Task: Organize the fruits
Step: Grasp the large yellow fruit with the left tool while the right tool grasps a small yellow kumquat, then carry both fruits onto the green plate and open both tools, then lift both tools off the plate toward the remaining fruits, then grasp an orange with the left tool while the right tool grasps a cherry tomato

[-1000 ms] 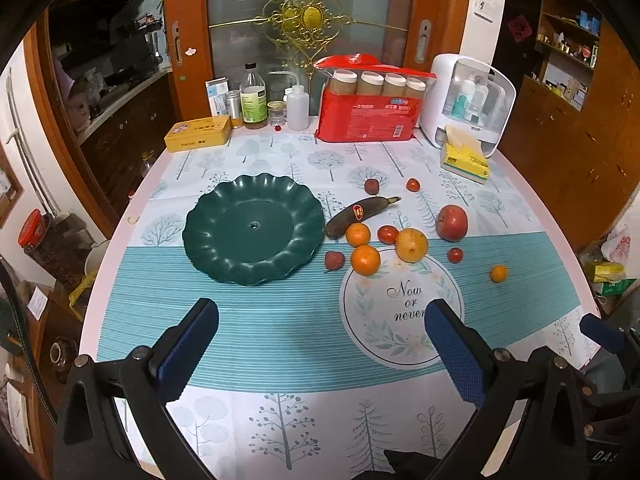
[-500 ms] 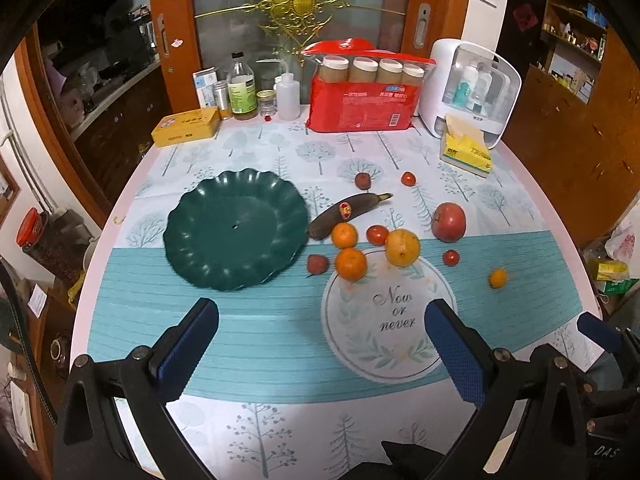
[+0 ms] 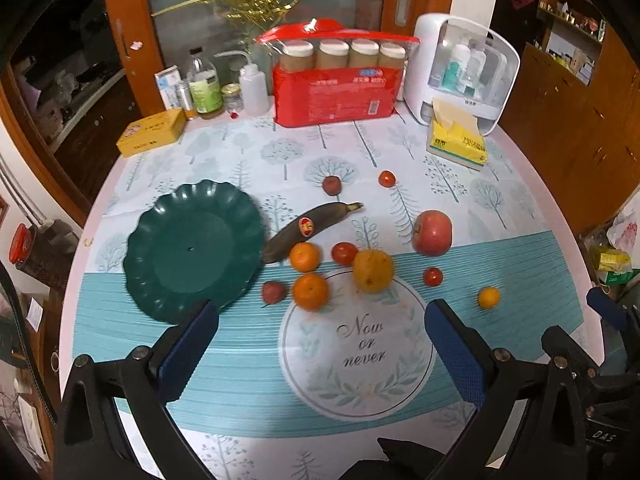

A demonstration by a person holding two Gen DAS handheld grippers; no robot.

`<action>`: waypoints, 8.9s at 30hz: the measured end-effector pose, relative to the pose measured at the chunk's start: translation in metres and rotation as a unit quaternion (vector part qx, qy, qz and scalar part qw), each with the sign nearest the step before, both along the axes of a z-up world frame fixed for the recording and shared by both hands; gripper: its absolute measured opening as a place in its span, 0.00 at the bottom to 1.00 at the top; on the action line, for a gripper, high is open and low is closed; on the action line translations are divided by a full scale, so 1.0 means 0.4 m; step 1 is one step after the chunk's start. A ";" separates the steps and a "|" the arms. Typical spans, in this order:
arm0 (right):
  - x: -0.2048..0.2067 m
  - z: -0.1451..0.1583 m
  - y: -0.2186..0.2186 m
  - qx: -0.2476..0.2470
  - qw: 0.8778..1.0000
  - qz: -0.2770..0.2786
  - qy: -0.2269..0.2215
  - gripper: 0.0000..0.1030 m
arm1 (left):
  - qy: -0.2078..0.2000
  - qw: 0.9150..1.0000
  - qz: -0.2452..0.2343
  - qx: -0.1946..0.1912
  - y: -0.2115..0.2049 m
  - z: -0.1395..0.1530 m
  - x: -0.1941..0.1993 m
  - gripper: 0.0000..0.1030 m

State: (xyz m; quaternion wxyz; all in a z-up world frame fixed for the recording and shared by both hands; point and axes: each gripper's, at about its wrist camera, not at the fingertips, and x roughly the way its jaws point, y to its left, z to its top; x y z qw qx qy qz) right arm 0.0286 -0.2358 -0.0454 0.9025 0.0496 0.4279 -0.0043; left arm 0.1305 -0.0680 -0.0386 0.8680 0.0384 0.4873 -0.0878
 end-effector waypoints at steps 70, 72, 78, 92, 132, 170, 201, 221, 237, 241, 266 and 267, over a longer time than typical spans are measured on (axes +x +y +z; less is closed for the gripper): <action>0.151 -0.400 -0.169 -0.019 0.986 0.099 0.136 0.36 | 0.185 0.981 0.055 -0.025 -0.167 -0.406 0.271 0.48; 0.143 -0.400 -0.161 -0.022 0.985 0.097 0.142 0.36 | 0.180 0.982 0.058 -0.031 -0.156 -0.389 0.260 0.48; 0.118 -0.386 -0.136 -0.031 0.984 0.091 0.147 0.36 | 0.163 0.983 0.063 -0.049 -0.110 -0.339 0.211 0.48; 0.060 -0.333 0.011 -0.041 0.984 0.108 0.135 0.36 | 0.140 0.983 0.098 -0.064 0.109 -0.277 0.102 0.48; 0.247 -0.269 0.656 0.007 0.991 0.127 0.039 0.36 | 0.086 0.994 0.060 -0.025 0.689 -0.225 0.176 0.48; 0.330 -0.312 0.705 0.066 0.992 0.101 0.030 0.54 | 0.072 0.994 0.031 -0.076 0.672 -0.296 0.232 0.72; 0.038 -0.318 0.436 0.072 0.995 -0.019 0.073 0.54 | 0.062 0.995 -0.027 -0.067 0.440 -0.247 0.000 0.72; 0.058 -0.298 0.170 0.045 0.995 -0.011 0.090 0.54 | 0.087 0.992 0.034 -0.081 0.240 -0.262 0.024 0.72; 0.166 -0.343 0.023 0.021 0.994 0.051 0.097 0.54 | 0.111 0.986 0.100 -0.068 0.127 -0.330 0.107 0.72; 0.192 -0.357 0.010 0.014 0.993 0.068 0.094 0.54 | 0.118 0.985 0.109 -0.064 0.103 -0.349 0.127 0.72; 0.267 -0.413 -0.009 0.005 0.991 0.128 0.033 0.44 | 0.137 0.981 0.129 -0.047 0.025 -0.440 0.217 0.66; 0.267 -0.415 -0.009 0.009 0.991 0.128 0.034 0.44 | 0.136 0.981 0.125 -0.050 0.022 -0.442 0.220 0.64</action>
